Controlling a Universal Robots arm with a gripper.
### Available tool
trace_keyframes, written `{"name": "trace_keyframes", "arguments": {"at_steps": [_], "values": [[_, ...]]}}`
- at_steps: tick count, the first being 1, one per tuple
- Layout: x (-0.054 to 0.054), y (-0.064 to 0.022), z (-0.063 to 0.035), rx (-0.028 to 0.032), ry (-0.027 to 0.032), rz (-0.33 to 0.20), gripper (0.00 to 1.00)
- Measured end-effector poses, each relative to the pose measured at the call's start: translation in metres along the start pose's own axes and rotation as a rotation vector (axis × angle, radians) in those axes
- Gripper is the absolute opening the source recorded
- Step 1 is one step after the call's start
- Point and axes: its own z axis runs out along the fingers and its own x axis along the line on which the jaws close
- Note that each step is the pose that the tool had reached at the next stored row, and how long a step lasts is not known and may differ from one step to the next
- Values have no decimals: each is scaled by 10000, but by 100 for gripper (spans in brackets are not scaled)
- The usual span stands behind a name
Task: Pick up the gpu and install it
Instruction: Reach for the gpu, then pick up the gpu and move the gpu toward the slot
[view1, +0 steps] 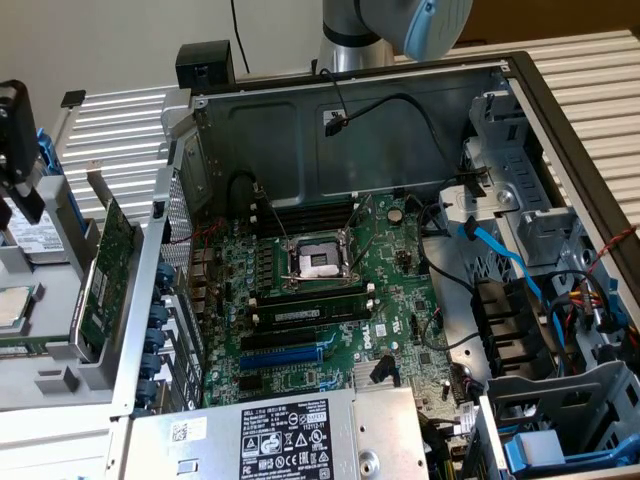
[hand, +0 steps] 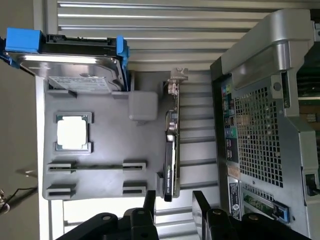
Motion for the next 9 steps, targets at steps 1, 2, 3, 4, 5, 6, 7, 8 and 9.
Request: {"name": "trace_keyframes", "arguments": {"at_steps": [1,2,3,4,5,6,7,8,9], "values": [[-7,-1,15,-6,0,7,42],[-19,-1,33,-11,-1,17,42],[-35,-1,55,-16,-3,27,42],[-50,-1,75,-18,-3,36,42],[-63,-1,95,-19,-3,47,42],[-75,-2,116,-20,-4,56,42],[-87,-2,135,-20,-3,63,42],[-96,-2,155,-21,-3,70,42],[-96,-3,175,-24,-7,79,42]]}}
